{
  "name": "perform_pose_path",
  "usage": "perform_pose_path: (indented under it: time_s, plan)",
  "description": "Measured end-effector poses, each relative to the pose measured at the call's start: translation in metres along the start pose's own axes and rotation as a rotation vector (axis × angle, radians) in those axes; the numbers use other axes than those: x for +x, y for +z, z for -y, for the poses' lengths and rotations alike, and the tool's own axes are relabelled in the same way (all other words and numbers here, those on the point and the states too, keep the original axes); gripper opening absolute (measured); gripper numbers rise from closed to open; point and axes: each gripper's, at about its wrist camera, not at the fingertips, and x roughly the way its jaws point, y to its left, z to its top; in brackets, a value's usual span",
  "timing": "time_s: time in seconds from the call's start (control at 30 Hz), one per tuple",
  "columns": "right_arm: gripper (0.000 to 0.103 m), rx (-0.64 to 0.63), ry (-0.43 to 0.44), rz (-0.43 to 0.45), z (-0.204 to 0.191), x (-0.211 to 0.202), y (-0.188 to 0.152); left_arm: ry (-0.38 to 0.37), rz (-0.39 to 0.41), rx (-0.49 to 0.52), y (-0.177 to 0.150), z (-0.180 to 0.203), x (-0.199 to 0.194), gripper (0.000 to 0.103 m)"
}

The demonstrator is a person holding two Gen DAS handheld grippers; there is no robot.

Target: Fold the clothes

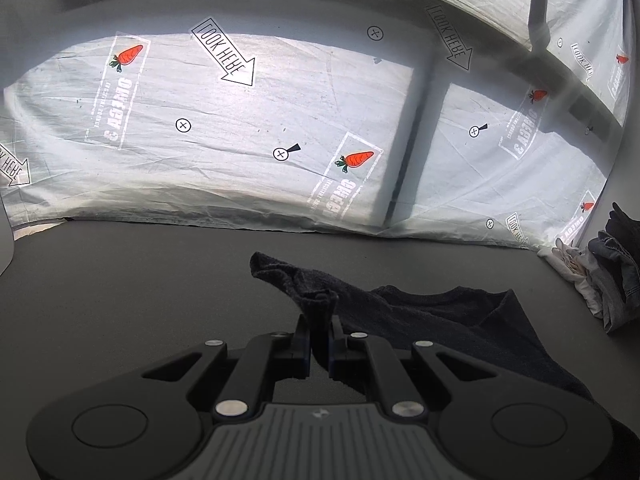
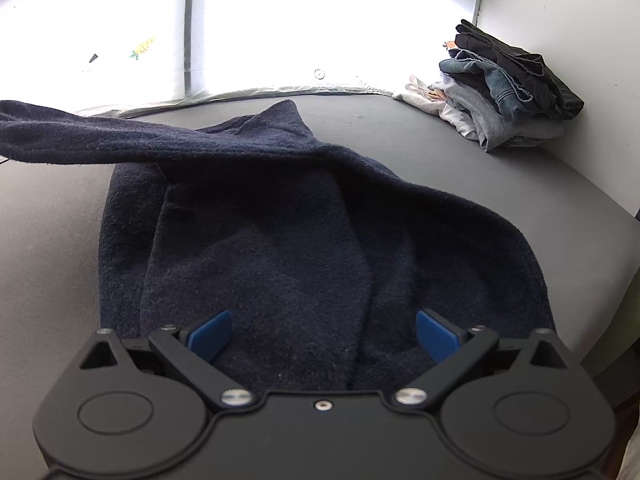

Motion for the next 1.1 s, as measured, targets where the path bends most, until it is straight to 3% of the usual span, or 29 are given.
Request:
perform_pose_path:
  time_s: [0.3,0.47,0.57,0.67,0.73,0.87,0.97,1.0,1.1]
  plan:
    - [0.100,0.005,0.018,0.000,-0.002,-0.004,-0.002,0.102,0.002,-0.075,0.004,-0.039,0.007,0.009]
    - [0.100,-0.022,0.011,0.002,0.000,-0.005,-0.002,0.229,-0.147,-0.128,-0.022,-0.057,0.032,0.009]
    - [0.100,-0.034,0.002,0.002,0.003,-0.008,-0.004,0.283,-0.239,-0.126,-0.042,-0.056,0.039,0.018]
    - [0.100,-0.063,-0.011,0.013,0.007,-0.012,-0.005,0.304,-0.261,-0.136,-0.056,-0.054,0.033,0.026]
    - [0.100,-0.070,-0.032,0.022,0.011,-0.012,-0.003,0.320,-0.271,-0.158,-0.060,-0.055,0.030,0.042]
    - [0.100,-0.091,-0.066,0.050,0.021,-0.004,0.004,0.396,-0.303,-0.220,-0.060,-0.059,0.024,0.048]
    - [0.100,-0.128,-0.083,0.060,0.028,0.003,0.011,0.417,-0.290,-0.264,-0.063,-0.057,0.012,0.052]
    - [0.099,-0.142,-0.083,0.063,0.030,0.004,0.012,0.436,-0.278,-0.264,-0.063,-0.053,0.007,0.057]
    - [0.097,-0.213,-0.067,0.063,0.038,0.009,0.013,0.569,-0.235,-0.234,-0.065,-0.038,-0.005,0.069]
